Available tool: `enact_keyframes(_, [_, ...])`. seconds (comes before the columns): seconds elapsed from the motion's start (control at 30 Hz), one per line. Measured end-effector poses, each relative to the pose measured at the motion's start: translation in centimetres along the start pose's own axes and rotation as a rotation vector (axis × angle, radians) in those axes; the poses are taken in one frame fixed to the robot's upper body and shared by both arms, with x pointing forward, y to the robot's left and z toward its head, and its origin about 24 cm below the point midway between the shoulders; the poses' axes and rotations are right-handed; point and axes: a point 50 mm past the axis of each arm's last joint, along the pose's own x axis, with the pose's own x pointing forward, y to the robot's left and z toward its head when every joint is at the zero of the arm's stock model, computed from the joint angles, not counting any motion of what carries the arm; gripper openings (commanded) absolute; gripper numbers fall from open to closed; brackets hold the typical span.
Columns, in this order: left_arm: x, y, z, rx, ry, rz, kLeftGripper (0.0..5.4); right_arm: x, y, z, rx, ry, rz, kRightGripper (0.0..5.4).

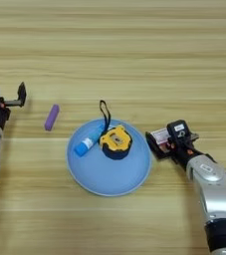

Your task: Move the objects on the table

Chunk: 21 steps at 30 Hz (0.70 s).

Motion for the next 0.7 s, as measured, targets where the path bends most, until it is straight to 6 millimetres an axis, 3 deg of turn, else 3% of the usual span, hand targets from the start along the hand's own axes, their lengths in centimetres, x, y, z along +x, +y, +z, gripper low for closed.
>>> enact_keyframes(0.7, [0.13,-0.07,0.12,0.002,-0.003,0.005,5.40,-0.50,0.14,0.19,0.011,-0.015,-0.005,3.93])
